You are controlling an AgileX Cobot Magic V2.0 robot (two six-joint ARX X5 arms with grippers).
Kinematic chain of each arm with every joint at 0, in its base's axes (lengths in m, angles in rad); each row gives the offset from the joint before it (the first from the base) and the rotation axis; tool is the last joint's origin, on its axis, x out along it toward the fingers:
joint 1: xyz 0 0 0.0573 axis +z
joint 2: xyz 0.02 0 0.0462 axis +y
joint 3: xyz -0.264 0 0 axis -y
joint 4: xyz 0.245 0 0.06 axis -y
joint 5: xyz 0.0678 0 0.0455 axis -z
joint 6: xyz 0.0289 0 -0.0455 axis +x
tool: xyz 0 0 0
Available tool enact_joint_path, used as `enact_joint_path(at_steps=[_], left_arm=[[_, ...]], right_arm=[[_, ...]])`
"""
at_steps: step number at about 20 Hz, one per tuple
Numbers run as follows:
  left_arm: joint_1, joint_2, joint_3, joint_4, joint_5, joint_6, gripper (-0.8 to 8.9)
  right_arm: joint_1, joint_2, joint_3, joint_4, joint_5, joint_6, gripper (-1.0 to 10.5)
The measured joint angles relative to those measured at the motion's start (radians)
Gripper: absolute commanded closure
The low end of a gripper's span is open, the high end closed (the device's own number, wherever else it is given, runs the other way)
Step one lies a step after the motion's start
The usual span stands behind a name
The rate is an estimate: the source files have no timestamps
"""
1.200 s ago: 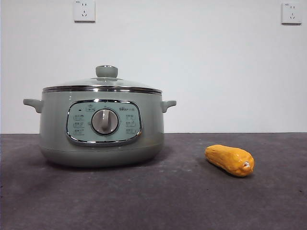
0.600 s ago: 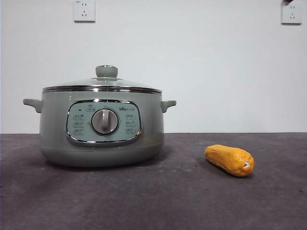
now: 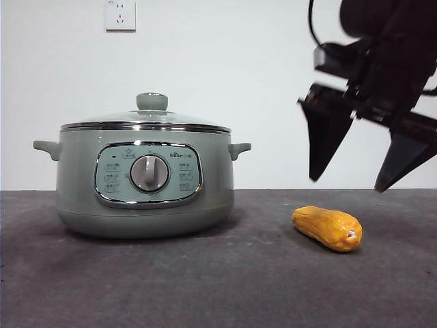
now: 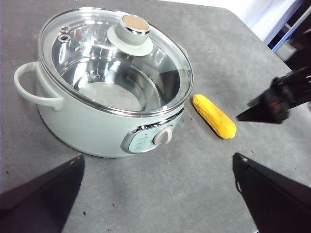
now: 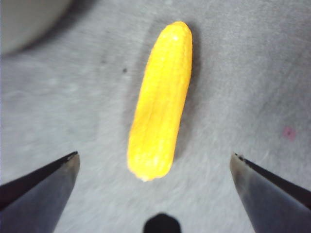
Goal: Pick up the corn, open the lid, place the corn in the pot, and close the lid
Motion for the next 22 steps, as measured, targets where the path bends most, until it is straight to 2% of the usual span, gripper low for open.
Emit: enact_joint_path(at_steps=[6, 9, 13, 15, 22], left_arm=[[0.0, 0.021, 0.0, 0.051, 0.001, 0.0, 1.24], [0.0, 0.04, 0.0, 0.052, 0.001, 0.0, 1.24], [0.0, 0.063, 0.0, 0.053, 0.001, 0.0, 1.24], [0.0, 0.075, 0.0, 0.053, 0.001, 0.0, 1.24], [0.0, 0.077, 0.0, 0.086, 0.002, 0.0, 1.24]], right_arm=[[0.035, 0.109, 0.001, 0.06, 0.051, 0.016, 3.6], [0.037, 0.142, 0.001, 0.088, 0.053, 0.031, 5.2], [0.037, 0.153, 0.001, 0.109, 0.067, 0.037, 5.2], [0.037, 0.153, 0.001, 0.119, 0.071, 0.046, 6.3], [0.037, 0.153, 0.001, 0.117, 0.062, 0.053, 6.4]])
